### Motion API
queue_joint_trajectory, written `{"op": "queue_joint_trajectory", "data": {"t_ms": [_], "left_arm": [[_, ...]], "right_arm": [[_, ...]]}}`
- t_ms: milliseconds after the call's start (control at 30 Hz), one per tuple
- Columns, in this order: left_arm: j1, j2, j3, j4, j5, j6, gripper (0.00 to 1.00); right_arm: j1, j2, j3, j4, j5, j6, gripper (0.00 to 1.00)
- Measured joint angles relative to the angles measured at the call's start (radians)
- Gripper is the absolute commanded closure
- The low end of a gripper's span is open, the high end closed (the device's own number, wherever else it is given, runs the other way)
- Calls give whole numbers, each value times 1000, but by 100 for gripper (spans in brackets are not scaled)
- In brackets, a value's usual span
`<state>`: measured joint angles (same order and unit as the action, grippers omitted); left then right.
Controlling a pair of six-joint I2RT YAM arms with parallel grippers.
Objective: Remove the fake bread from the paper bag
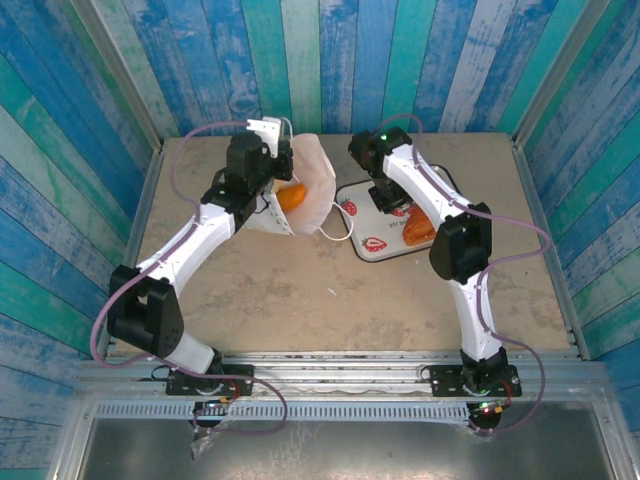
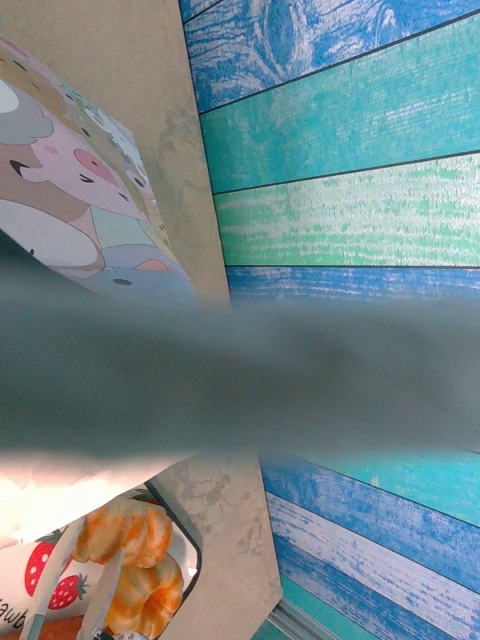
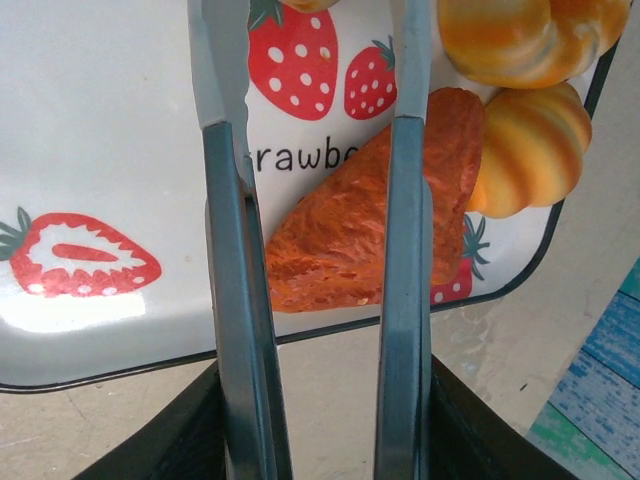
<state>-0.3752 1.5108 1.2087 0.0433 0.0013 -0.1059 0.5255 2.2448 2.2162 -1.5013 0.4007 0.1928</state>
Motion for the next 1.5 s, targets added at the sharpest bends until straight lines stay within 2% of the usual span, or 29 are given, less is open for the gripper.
{"op": "queue_joint_trajectory", "data": {"t_ms": [200,800,1067,1267,1500], "left_arm": [[0,0,0,0,0,0,100],[0,0,0,0,0,8,100],[0,-1,-32,32,28,42,100],[-2,-2,-69,47,45,59,100],[-2,-2,-95,55,57,65,100]], "right_arm": [[3,-21,0,0,-20,0,52],[9,-209,-96,7,-86,6,55],[11,-450,-151,37,-193,21,55],[17,-640,-234,117,-359,49,56],[74,-693,-332,222,-533,92,57]]}}
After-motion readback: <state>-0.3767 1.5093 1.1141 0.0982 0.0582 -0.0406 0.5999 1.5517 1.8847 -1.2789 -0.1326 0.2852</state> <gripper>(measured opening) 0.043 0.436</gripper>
